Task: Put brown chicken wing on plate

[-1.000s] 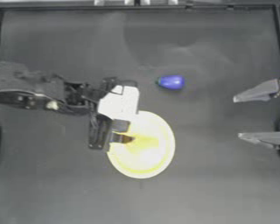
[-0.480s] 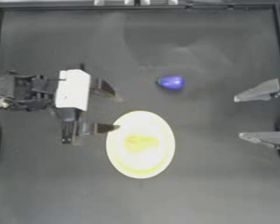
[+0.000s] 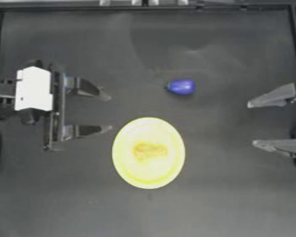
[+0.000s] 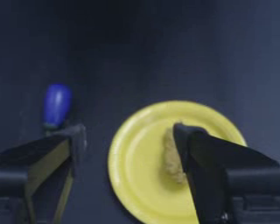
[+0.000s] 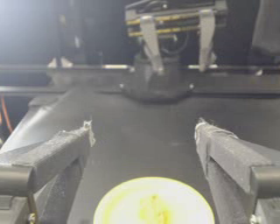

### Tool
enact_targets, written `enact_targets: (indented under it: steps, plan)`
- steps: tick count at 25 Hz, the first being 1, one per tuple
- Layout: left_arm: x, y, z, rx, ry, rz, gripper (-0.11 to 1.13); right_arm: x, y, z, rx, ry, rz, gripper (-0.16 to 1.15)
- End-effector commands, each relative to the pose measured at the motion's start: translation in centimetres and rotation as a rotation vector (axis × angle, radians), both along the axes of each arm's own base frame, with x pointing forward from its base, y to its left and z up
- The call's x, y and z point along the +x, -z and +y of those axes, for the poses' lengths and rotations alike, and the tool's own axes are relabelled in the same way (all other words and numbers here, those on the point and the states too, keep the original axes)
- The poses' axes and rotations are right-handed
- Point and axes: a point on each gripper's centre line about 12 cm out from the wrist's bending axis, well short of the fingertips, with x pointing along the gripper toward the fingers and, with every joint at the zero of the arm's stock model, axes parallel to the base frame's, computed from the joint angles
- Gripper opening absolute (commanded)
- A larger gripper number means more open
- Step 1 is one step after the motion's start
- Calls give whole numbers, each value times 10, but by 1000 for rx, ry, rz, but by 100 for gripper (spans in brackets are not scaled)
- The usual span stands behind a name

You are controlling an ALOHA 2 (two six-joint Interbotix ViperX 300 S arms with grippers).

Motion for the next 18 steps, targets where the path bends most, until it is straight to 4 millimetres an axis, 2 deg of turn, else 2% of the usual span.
enact_targets:
  steps: [1, 11, 18]
  plan:
    - [-10, -12, 0, -6, -16, -63, 94, 2, -7, 0, -2, 0, -17, 100]
    - [-25, -4, 0, -25, -37, -76, 94, 2, -7, 0, -2, 0, -18, 100]
    - [-34, -6, 1, -22, -52, -107, 94, 2, -7, 0, -2, 0, -18, 100]
